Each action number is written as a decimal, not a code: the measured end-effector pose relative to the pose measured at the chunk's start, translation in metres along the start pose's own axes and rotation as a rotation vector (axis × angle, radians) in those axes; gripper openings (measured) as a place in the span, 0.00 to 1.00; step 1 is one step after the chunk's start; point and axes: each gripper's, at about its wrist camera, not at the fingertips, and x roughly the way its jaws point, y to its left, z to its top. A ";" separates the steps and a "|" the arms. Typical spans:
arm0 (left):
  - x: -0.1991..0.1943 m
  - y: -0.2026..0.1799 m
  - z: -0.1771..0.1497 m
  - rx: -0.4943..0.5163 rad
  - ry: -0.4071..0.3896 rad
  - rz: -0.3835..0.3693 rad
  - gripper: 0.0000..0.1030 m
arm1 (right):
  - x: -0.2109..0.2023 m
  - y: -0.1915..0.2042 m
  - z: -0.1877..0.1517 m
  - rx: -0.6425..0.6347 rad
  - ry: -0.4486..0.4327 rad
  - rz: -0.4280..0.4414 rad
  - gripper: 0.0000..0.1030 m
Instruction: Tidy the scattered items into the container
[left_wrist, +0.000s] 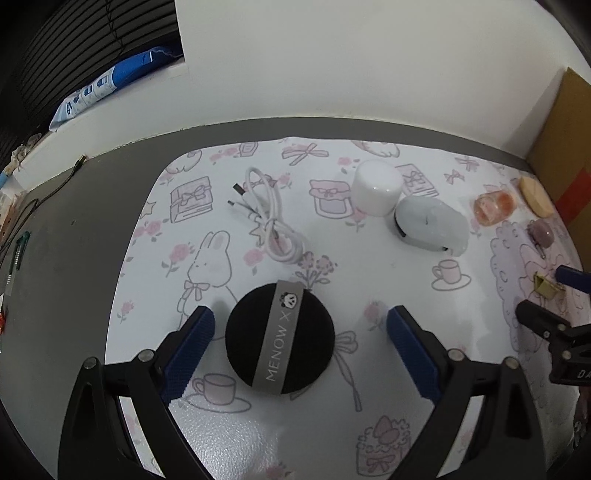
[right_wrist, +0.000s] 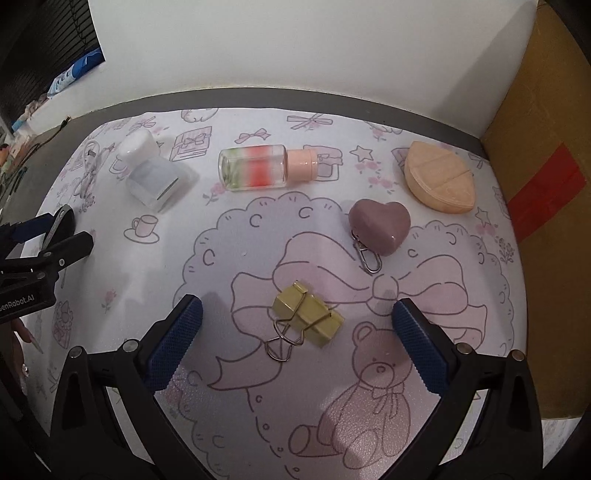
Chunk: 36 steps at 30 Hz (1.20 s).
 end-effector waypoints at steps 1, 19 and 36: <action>0.000 0.000 0.000 0.000 0.000 0.000 0.92 | 0.000 0.000 0.000 -0.002 -0.001 0.001 1.00; -0.010 -0.019 0.008 -0.001 0.064 -0.032 0.41 | -0.010 0.002 0.003 -0.023 0.040 0.012 0.35; -0.038 -0.023 0.019 -0.006 0.021 0.003 0.41 | -0.031 -0.010 0.007 0.009 0.012 0.036 0.35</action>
